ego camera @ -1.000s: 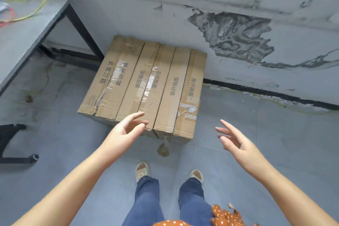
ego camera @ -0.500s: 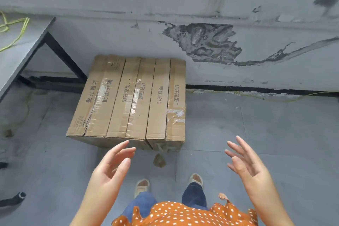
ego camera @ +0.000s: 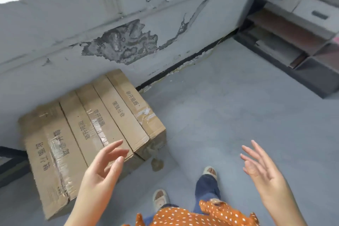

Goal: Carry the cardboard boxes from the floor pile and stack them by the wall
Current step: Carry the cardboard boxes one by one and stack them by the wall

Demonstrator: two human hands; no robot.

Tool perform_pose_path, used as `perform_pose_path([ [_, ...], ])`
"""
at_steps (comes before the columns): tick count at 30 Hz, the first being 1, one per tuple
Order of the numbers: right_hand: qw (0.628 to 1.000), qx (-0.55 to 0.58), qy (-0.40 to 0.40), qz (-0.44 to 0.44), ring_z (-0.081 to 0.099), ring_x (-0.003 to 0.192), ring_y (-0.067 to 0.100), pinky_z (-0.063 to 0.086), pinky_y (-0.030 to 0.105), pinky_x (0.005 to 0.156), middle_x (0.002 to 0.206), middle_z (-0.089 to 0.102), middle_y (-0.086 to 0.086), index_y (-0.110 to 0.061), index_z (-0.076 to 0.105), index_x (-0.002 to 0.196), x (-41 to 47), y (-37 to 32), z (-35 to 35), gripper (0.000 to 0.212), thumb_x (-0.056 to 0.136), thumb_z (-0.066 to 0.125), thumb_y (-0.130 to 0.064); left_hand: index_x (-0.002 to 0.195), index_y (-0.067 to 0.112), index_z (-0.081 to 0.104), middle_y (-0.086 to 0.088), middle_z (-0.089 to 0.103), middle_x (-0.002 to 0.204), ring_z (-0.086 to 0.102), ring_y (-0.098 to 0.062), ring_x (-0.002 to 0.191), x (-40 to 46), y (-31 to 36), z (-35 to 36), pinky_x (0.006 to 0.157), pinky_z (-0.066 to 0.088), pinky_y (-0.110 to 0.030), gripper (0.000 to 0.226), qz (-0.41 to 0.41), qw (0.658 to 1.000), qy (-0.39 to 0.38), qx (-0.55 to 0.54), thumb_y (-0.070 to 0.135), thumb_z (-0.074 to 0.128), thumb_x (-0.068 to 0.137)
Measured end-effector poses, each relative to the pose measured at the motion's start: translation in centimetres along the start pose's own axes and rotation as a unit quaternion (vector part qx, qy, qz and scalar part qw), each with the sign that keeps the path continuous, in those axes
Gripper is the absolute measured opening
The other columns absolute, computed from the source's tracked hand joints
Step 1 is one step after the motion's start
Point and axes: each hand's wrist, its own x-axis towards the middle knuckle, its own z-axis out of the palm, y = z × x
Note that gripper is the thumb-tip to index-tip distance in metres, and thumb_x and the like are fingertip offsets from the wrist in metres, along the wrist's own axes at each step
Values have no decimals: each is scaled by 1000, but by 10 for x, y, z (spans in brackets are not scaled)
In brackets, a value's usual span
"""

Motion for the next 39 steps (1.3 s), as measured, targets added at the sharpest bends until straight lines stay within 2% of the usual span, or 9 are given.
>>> perform_pose_path([
  [4, 996, 9, 87, 12, 63, 99, -10, 49, 13, 83, 125, 60, 1, -33, 47, 126, -44, 13, -33, 46, 88, 52, -7, 111, 30, 61, 13, 71, 99, 65, 2, 87, -3, 10, 25, 78, 46, -6, 31, 35, 996, -77, 24, 6, 54, 91],
  [9, 990, -27, 130, 36, 58, 109, -8, 46, 7, 87, 130, 57, -5, -35, 46, 128, -101, 34, -75, 55, 85, 58, -2, 111, 29, 61, 11, 71, 99, 66, 2, 87, -19, 23, 77, 74, 48, -7, 31, 55, 981, -185, 32, 7, 54, 91],
  [15, 965, -12, 252, 70, 57, 115, -4, 45, 15, 95, 133, 54, -16, -38, 41, 134, -183, 72, -149, 61, 79, 61, -20, 112, 19, 62, 0, 72, 96, 65, 6, 85, -63, 38, 177, 70, 45, -2, 30, 80, 939, -330, 57, 2, 55, 90],
  [18, 953, -6, 290, 93, 57, 113, -7, 46, 15, 94, 134, 54, -17, -41, 41, 133, -220, 97, -197, 61, 85, 62, -10, 111, 20, 62, -1, 72, 94, 65, 3, 90, -105, 43, 236, 75, 45, -3, 30, 100, 922, -369, 57, 0, 55, 89],
  [21, 943, 1, 317, 104, 56, 115, -7, 46, 22, 97, 134, 53, -19, -43, 41, 133, -251, 115, -251, 59, 82, 61, -20, 109, 21, 63, -4, 73, 92, 65, 1, 90, -160, 48, 298, 76, 46, -4, 34, 114, 904, -408, 60, -4, 55, 88],
  [26, 918, 17, 382, 107, 50, 119, -11, 45, 22, 98, 133, 51, -30, -48, 39, 134, -296, 139, -336, 58, 80, 56, -35, 108, 25, 62, 9, 71, 99, 65, 0, 93, -240, 57, 393, 81, 45, -5, 36, 152, 847, -504, 79, -4, 55, 89],
  [28, 904, 27, 412, 111, 51, 118, -12, 44, 22, 97, 132, 52, -30, -48, 39, 134, -311, 148, -359, 57, 81, 56, -35, 108, 26, 62, 13, 69, 101, 64, 0, 92, -261, 67, 425, 81, 43, -3, 35, 164, 828, -529, 88, -2, 55, 89],
  [32, 879, 53, 453, 136, 53, 114, -12, 45, 20, 93, 131, 54, -24, -48, 42, 130, -327, 170, -395, 55, 91, 58, -14, 109, 28, 62, 17, 69, 102, 64, 1, 92, -285, 84, 483, 80, 41, 0, 35, 179, 803, -560, 98, -1, 55, 89],
  [39, 831, 95, 519, 173, 55, 109, -14, 44, 10, 84, 122, 56, -36, -49, 44, 130, -302, 202, -468, 54, 89, 61, -17, 105, 24, 63, 3, 72, 93, 64, 0, 90, -296, 100, 607, 78, 45, -3, 39, 198, 759, -607, 125, -9, 54, 87],
])
